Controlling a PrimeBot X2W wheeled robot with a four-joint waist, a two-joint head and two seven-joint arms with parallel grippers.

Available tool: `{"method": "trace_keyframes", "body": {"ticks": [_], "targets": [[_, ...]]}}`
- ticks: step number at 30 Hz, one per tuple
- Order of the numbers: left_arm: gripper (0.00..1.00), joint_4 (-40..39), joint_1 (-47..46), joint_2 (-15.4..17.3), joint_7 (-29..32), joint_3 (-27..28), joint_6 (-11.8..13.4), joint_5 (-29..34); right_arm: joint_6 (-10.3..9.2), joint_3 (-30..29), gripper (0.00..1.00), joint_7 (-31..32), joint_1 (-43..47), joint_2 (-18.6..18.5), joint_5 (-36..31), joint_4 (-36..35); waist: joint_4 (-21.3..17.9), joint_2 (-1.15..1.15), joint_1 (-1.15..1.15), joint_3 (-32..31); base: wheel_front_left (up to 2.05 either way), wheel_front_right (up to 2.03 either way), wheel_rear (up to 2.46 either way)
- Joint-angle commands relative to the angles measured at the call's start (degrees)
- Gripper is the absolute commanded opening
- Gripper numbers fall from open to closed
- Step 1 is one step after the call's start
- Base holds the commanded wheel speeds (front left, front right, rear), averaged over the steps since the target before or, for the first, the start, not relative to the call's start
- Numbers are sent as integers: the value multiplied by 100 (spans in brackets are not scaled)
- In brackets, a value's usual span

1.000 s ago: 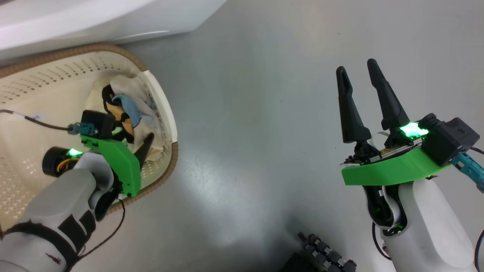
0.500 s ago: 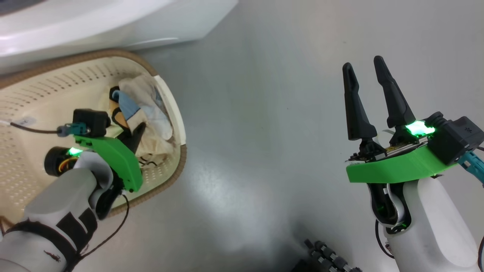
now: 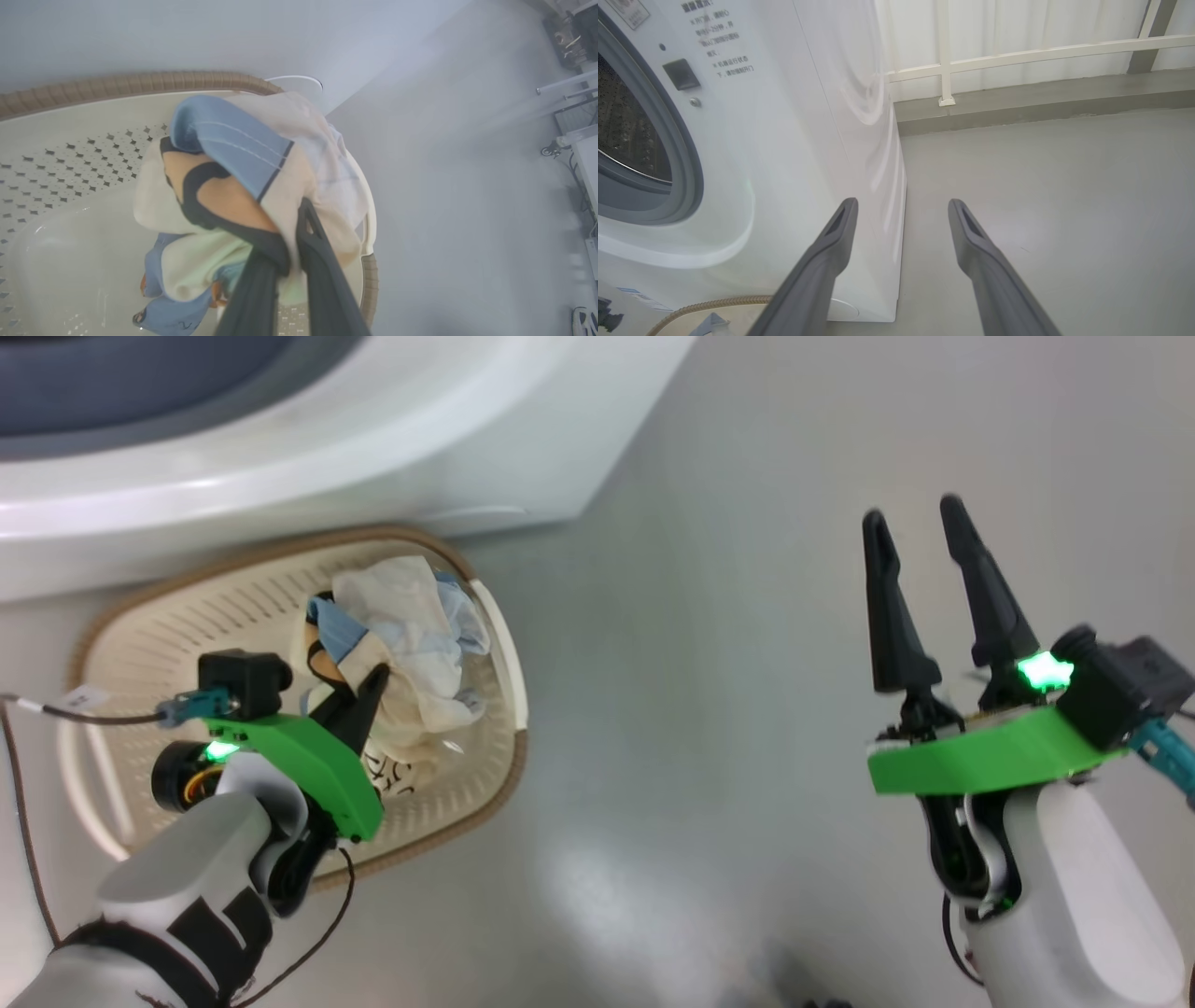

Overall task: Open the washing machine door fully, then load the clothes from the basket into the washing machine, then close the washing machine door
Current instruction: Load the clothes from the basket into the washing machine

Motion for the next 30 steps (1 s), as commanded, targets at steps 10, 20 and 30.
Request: {"method": "trace_keyframes", "body": {"ticks": [10, 20, 30], "targets": [[0, -536, 956, 7, -77, 1789, 4, 1205, 25, -37, 100, -45, 660, -106, -155, 65, 699, 0, 0, -1169, 0, 0, 0], [0, -1254, 1847, -142, -77, 3369, 4, 2452, 25, -46, 100, -45, 961, -223, -111, 146, 923, 0, 0, -1746, 0, 0, 0], [0, -2257, 2740, -413, -77, 4719, 4, 3414, 25, -97, 100, -45, 1265, -352, -65, 184, 1142, 0, 0, -2162, 0, 0, 0]]}}
